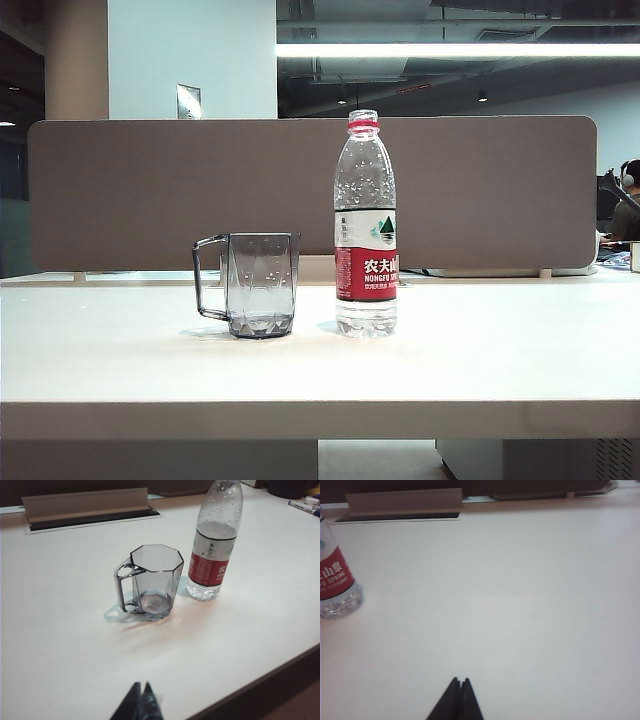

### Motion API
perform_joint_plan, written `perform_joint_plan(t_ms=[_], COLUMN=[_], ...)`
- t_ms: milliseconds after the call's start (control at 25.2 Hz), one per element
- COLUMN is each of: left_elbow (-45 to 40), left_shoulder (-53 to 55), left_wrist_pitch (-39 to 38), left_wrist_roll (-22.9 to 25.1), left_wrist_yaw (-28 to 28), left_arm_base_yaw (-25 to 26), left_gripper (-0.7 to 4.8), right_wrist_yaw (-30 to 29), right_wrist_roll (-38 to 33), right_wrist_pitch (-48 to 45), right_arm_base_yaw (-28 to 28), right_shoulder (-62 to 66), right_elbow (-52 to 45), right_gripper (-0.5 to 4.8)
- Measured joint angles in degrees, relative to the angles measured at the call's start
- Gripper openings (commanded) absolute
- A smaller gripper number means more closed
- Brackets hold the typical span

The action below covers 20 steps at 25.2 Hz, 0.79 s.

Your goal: Pick up the mineral water bottle on the table and pour a little water into the mug.

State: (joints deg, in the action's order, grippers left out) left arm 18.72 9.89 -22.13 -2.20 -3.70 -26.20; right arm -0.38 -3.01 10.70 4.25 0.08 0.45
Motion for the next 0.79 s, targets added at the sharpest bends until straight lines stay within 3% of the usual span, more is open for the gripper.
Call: perform_joint_plan(t_ms=[635,794], left_elbow=[-0.1,-3.1], left_shoulder=[-2.0,-6.0], left_wrist_pitch=[-0.7,5.0], left_wrist_roll=[0.1,4.5], left_wrist_yaw=[0.0,3.9], left_arm_base_yaw=[0.0,0.3], left_gripper=[-0.05,-0.05], right_wrist_yaw=[0.3,0.3], right_wrist_roll=[0.0,0.0], right_wrist_pitch=[0.4,0.4], right_arm_base_yaw=[-0.2,-0.2], right_shoulder=[0.0,0.0], right_elbow=[0.0,0.0], right_gripper=[-0.01,-0.01])
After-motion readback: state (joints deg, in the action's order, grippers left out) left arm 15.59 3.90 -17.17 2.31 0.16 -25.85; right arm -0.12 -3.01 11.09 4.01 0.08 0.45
